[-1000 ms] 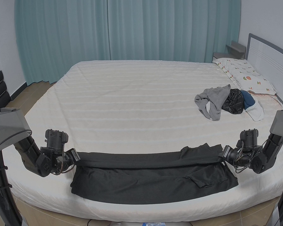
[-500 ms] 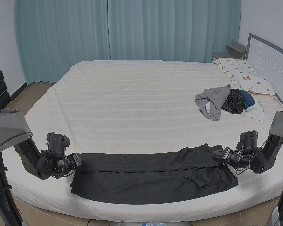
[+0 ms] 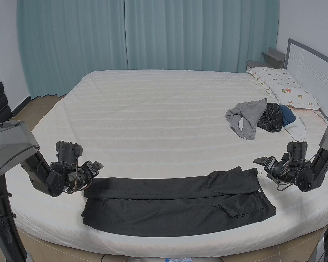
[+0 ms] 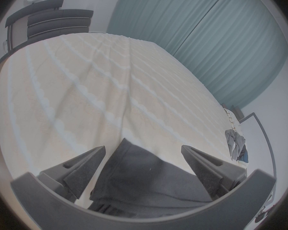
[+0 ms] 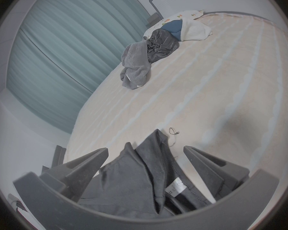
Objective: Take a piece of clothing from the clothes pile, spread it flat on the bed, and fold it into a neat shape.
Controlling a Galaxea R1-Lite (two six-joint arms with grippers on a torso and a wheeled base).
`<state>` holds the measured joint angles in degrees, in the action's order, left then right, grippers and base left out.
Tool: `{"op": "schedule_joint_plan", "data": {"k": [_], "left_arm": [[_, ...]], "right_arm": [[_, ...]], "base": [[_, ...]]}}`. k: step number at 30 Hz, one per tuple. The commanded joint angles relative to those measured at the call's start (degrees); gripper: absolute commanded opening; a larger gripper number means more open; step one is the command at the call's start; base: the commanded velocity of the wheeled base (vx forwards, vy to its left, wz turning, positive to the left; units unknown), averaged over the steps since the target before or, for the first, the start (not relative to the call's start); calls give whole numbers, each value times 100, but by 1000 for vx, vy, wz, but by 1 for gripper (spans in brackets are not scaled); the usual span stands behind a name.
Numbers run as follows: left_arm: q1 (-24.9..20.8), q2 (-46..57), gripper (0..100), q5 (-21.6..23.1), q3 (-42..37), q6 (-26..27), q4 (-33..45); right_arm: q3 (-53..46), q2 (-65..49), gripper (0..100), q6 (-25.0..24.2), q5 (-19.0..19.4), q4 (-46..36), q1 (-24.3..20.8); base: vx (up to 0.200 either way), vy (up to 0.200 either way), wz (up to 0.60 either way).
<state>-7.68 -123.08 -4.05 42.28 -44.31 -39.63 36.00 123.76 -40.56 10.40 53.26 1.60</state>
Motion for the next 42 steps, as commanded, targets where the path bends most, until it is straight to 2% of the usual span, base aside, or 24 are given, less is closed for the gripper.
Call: {"op": "schedule_joint_plan", "data": {"k": [1,2,3,8,23,24,42], "left_arm": [[3,-533,100,27,387,-51,8],[3,-568,100,18,395,-42,8],[3,-604,0,18,395,-42,8],[82,-691,0,18,404,-34,8],[320,-621,0,-44,316,-157,-1],[320,-630,0,-44,316,-157,-1],[364,-621,0,-44,228,-183,-9]], "right_arm": [[250,184,100,-101,182,-132,78],[285,184,100,-110,226,-193,78],[320,184,100,-154,279,-264,86],[452,254,100,-348,551,-431,157],[979,966,100,-330,542,-439,86],[997,966,0,-330,542,-439,95],[1164,992,0,-400,516,-369,271]], "base": [[0,0,0],[0,0,0],[0,0,0],[0,0,0],[0,0,0],[0,0,0],[0,0,0]]}}
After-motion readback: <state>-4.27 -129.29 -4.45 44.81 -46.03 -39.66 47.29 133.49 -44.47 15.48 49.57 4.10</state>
